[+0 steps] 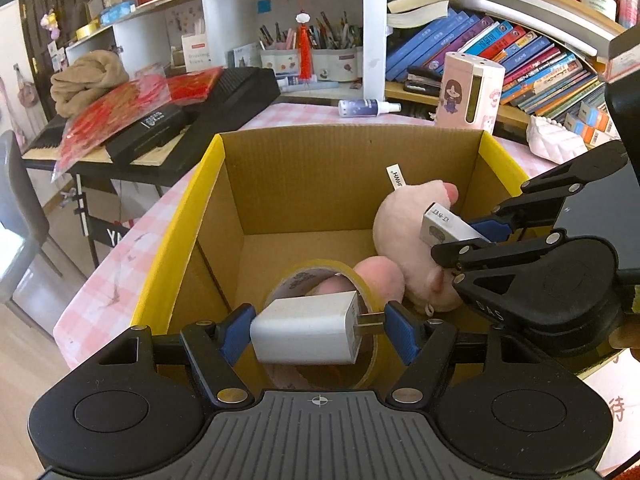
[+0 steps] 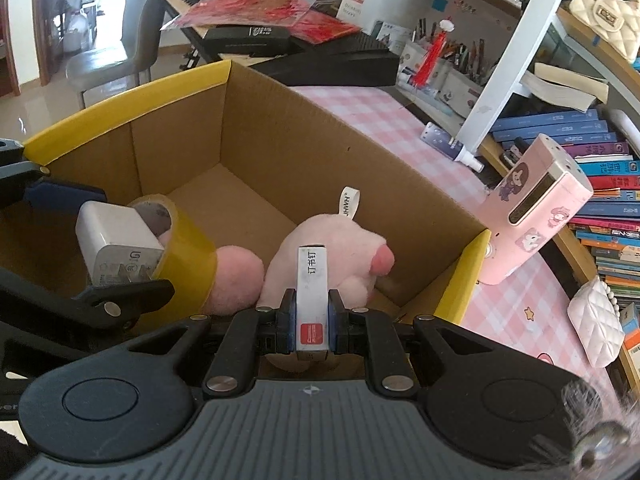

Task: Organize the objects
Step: 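Lower the charger and small white box into the box and open both tools, then withdraw both tools from the box toward the remaining toys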

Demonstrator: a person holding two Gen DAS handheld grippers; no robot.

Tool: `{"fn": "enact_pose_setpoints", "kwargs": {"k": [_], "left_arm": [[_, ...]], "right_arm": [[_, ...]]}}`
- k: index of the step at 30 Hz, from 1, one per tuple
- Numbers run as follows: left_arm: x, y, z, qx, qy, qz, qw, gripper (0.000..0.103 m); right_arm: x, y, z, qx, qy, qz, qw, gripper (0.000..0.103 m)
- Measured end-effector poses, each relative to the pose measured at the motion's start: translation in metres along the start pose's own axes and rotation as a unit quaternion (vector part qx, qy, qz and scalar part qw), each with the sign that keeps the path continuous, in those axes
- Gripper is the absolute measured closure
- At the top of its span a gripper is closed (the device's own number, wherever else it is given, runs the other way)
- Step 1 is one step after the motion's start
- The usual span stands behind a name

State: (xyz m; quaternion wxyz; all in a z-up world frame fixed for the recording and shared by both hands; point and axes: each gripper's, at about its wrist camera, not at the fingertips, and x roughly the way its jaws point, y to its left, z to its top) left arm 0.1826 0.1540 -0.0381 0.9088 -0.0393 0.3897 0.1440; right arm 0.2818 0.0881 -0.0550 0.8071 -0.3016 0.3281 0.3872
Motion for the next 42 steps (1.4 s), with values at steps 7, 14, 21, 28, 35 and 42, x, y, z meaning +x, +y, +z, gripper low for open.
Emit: {"fn": "enact_pose_setpoints", "kwargs": {"k": [7, 14, 21, 28, 35, 42], "left_arm": [[-0.013, 0.004, 0.0, -0.007, -0.022, 0.005, 0.9997, 0.023], [-0.036, 0.008, -0.003, -0.02, -0.056, -0.005, 0.9982, 0.015], [-0.063, 0.013, -0.01, -0.025, -0.093, 0.003, 0.9953, 0.004], [-0.082, 0.018, -0.023, -0.033, -0.105, 0.007, 0.9939, 0.002], [-0.096, 0.025, -0.041, -0.044, -0.105, 0.002, 0.9936, 0.0], [-0.111, 0.032, -0.063, -0.052, -0.096, -0.008, 0.994, 0.0]], "right_arm": [[-0.011, -0.002, -0.002, 0.031, -0.02, -0.01, 0.999, 0.083], [-0.039, -0.006, -0.011, 0.095, -0.051, -0.035, 0.994, 0.068], [-0.077, -0.004, -0.026, 0.177, -0.097, -0.073, 0.977, 0.045], [-0.112, 0.011, -0.041, 0.228, -0.137, -0.125, 0.956, 0.021], [-0.126, 0.036, -0.06, 0.238, -0.126, -0.155, 0.95, 0.011], [-0.137, 0.06, -0.075, 0.248, -0.104, -0.169, 0.948, 0.008]]}}
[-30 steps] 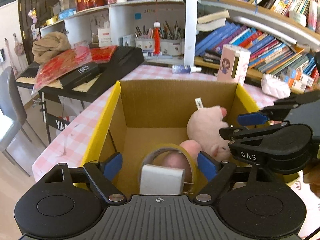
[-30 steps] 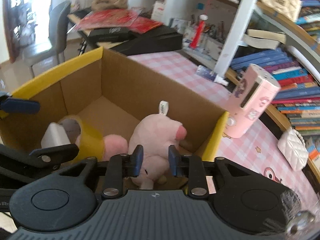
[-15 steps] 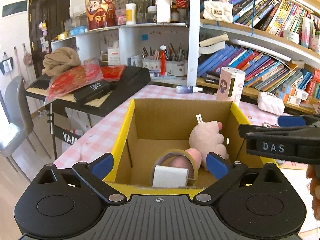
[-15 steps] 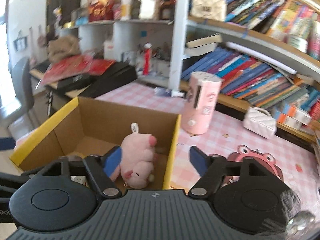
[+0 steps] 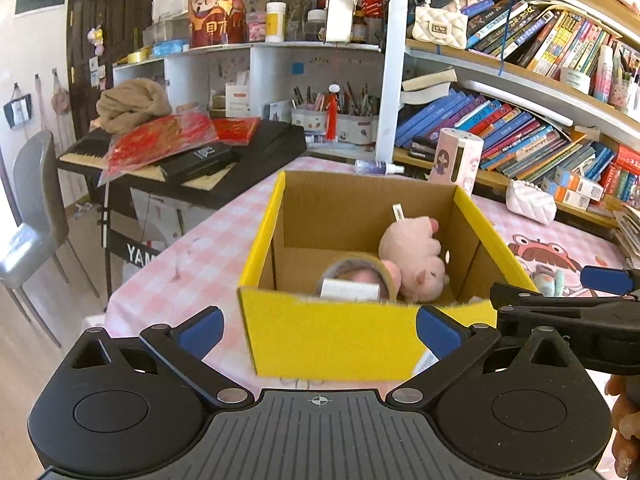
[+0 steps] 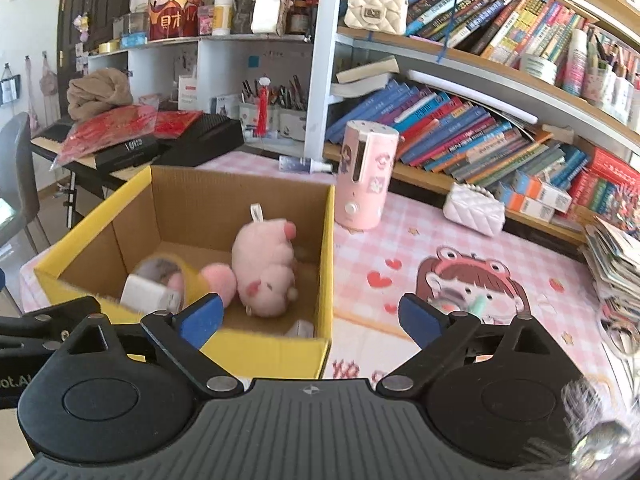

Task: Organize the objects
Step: 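Withdraw both tools from the box toward the remaining toys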

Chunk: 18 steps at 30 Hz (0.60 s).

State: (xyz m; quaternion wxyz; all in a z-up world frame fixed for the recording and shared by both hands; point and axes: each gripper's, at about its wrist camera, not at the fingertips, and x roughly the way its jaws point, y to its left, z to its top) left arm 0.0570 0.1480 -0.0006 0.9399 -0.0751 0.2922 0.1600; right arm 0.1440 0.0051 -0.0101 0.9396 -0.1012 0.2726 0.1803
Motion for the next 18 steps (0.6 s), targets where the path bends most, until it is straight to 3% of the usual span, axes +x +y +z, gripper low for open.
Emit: {"fn": "enact_pose_setpoints", "kwargs": {"k": [12, 18], "left_arm": [[-0.038, 0.012, -0.042, -0.007, 0.031, -0.013, 0.9994, 0.0], [-0.058, 0.01, -0.055, 0.005, 0.029, -0.015, 0.9995, 0.0]], "right_arm": [[-0.046, 0.011, -0.049, 0.01, 0.029, -0.024, 0.999, 0.005], [-0.067, 0.01, -0.068, 0.019, 0.036, -0.032, 0.999, 0.004]]}}
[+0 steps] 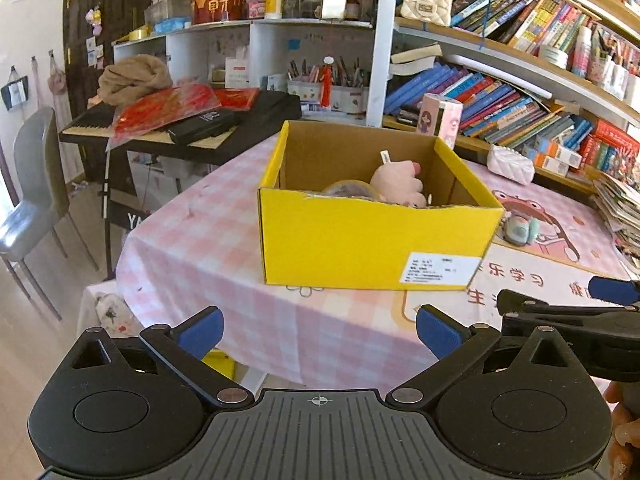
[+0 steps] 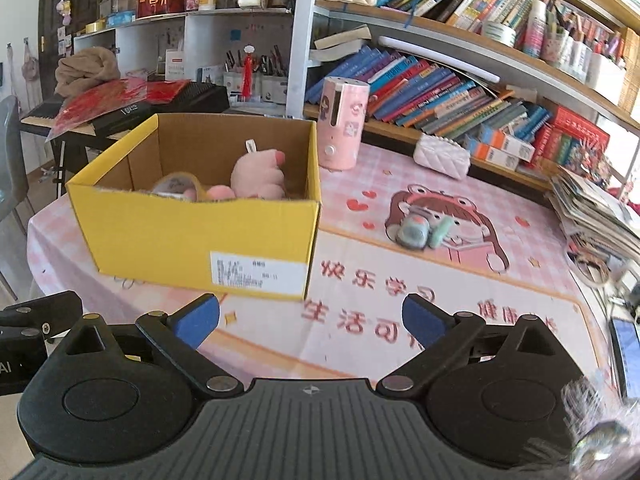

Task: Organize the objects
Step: 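Withdraw both tools from the box toward the remaining toys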

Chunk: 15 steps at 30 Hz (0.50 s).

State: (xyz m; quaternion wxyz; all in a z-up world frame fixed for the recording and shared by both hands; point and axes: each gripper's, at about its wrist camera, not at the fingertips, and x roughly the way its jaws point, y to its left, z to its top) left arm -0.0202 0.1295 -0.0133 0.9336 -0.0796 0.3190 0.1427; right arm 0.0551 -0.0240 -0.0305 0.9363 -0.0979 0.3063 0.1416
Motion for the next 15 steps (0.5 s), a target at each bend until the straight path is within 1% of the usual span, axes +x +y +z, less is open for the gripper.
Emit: {"fn": "enact_pose_setpoints", "kwargs": {"k": [3, 11, 15], "left_arm": [[-0.008, -0.005, -0.006, 0.013, -0.006, 0.002, 0.9999, 0.0], [-0.015, -0.016, -0.022, 0.045, 0.016, -0.017, 0.9987, 0.0], [-0.015, -0.022, -0.027, 0.053, 0.023, -0.027, 0.998, 0.0]], "right_arm": [[-0.008, -0.002, -0.009, 0.006, 0.004, -0.003, 1.0, 0.004], [-0.024, -0.01, -0.034, 0.026, 0.017, -0.016, 0.999, 0.003], [-0.029, -0.016, -0.044, 0.035, 0.028, -0.025, 0.999, 0.003]]}}
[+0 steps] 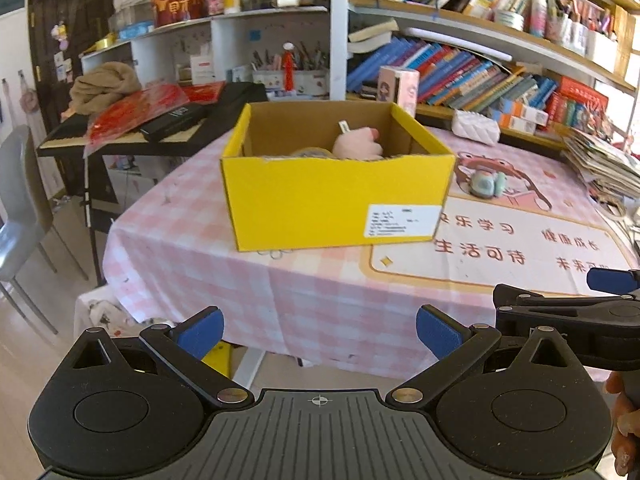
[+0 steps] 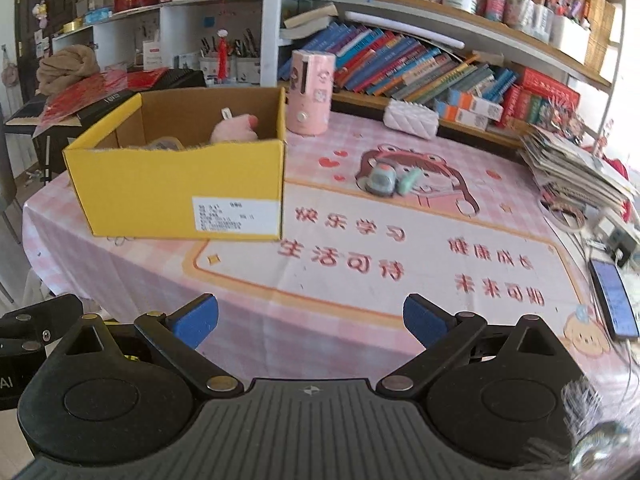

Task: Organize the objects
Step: 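Withdraw both tools from the box toward the remaining toys, then move both tools toward the grey toy car and mint-green roller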

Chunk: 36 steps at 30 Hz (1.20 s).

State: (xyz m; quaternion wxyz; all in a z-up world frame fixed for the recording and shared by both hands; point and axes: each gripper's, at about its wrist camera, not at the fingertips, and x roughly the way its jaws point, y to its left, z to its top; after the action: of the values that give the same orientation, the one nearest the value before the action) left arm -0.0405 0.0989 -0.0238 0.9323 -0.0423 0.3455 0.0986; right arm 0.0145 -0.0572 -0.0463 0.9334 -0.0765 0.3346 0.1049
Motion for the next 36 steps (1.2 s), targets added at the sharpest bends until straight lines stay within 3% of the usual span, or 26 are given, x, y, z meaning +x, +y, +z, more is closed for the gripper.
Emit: {"fn": "enact_pose_setpoints", "kwargs": {"k": [20, 36], "left_arm": [[0.03, -0.069, 0.02, 0.062, 0.008, -0.077, 0.9951, 0.0], [0.076, -0.132, 0.057, 0.061, 0.016, -0.095, 0.9935, 0.0]], "right_arm": [[0.004, -0.071, -0.009, 0.057, 0.023, -0.078, 0.995, 0.002], [0.049, -0.136, 0.025, 0.057, 0.033, -0.092, 0.994, 0.002]]}}
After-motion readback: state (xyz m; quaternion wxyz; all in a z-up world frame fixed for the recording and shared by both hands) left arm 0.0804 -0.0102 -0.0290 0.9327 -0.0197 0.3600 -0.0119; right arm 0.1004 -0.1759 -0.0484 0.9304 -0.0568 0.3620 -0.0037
